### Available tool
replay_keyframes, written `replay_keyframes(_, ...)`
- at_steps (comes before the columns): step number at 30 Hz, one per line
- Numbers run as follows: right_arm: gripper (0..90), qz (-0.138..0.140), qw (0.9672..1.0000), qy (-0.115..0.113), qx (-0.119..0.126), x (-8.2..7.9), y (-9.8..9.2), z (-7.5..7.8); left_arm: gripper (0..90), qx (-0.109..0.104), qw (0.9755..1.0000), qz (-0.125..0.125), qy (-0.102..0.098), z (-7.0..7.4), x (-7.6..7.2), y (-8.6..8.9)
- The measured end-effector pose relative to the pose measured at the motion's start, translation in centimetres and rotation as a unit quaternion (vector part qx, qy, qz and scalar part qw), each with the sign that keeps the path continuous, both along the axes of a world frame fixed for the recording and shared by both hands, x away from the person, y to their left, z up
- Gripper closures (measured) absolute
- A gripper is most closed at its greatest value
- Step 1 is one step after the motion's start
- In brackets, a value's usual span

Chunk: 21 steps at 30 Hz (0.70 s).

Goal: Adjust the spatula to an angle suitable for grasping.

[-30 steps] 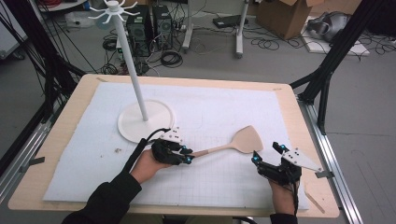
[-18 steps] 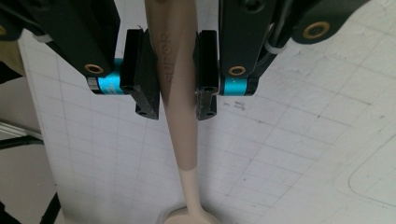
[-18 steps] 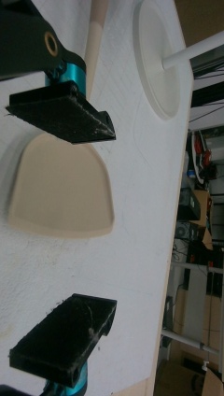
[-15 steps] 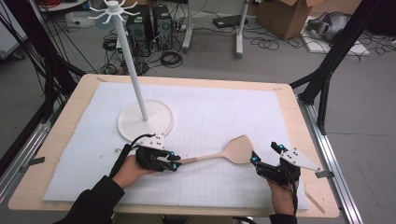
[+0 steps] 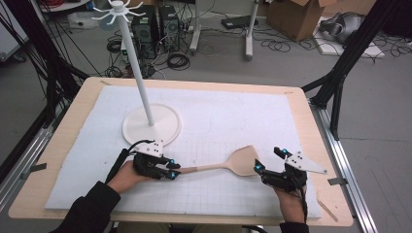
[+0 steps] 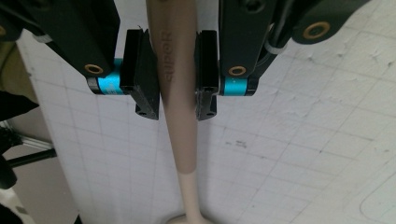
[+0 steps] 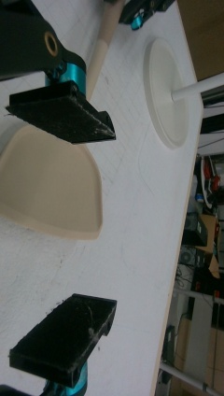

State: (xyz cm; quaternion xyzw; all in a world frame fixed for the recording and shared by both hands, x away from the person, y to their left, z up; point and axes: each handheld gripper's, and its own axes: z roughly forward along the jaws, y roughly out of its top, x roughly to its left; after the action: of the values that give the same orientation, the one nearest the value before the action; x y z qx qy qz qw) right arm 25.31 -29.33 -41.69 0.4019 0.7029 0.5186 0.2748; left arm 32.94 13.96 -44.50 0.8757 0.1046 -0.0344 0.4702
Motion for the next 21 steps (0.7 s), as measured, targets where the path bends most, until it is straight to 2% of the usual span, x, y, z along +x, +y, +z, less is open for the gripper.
replay_keyframes(2,14.6,0.01,0.9999,0.006,-0.002,0.0,0.3,0.1,70.4,0.013,0.9999,-0.002,0.002,-0.3,0.1,-0.2)
replay_keyframes(4,14.6,0.016,0.9998,0.004,-0.006,0.1,0.5,0.1,70.4,0.017,0.9999,-0.004,0.002,-0.3,0.1,-0.2)
replay_keyframes(9,14.6,0.031,0.9995,0.007,-0.009,0.2,0.8,0.1,69.5,0.012,0.9998,0.003,0.013,-0.3,0.0,-0.2)
replay_keyframes(10,14.6,0.034,0.9994,0.007,-0.008,0.2,0.9,0.1,66.7,0.006,0.9999,0.009,0.013,-0.2,0.0,-0.1)
replay_keyframes(11,14.6,0.042,0.9991,0.006,-0.007,0.3,1.2,0.2,52.0,-0.002,0.9996,0.022,0.016,0.0,-0.1,-0.1)
replay_keyframes(12,14.6,0.042,0.9991,0.006,-0.007,0.3,1.2,0.2,52.0,-0.006,0.9993,0.033,0.014,0.2,-0.1,0.0)
replay_keyframes(13,14.6,0.049,0.9987,0.003,-0.011,0.4,1.3,0.2,45.3,-0.016,0.9984,0.052,0.014,0.7,-0.2,0.4)
replay_keyframes(14,14.6,0.049,0.9987,0.003,-0.011,0.4,1.3,0.2,42.8,-0.016,0.9984,0.052,0.014,0.7,-0.2,0.4)
replay_keyframes(15,14.6,0.052,0.9986,0.007,-0.007,0.4,1.5,0.2,38.3,-0.016,0.9978,0.063,0.009,0.9,-0.2,0.7)
replay_keyframes(17,14.6,0.051,0.9986,0.006,-0.007,0.5,1.6,0.2,37.3,-0.024,0.9959,0.088,0.003,1.1,-0.5,1.0)
replay_keyframes(19,14.6,0.051,0.9987,0.007,-0.004,0.6,1.6,0.2,37.2,-0.025,0.9955,0.091,-0.002,1.0,-0.8,1.1)
replay_keyframes(21,14.6,0.051,0.9987,0.008,-0.004,0.6,1.7,0.2,36.4,-0.016,0.9953,0.095,-0.003,0.9,-1.0,0.8)
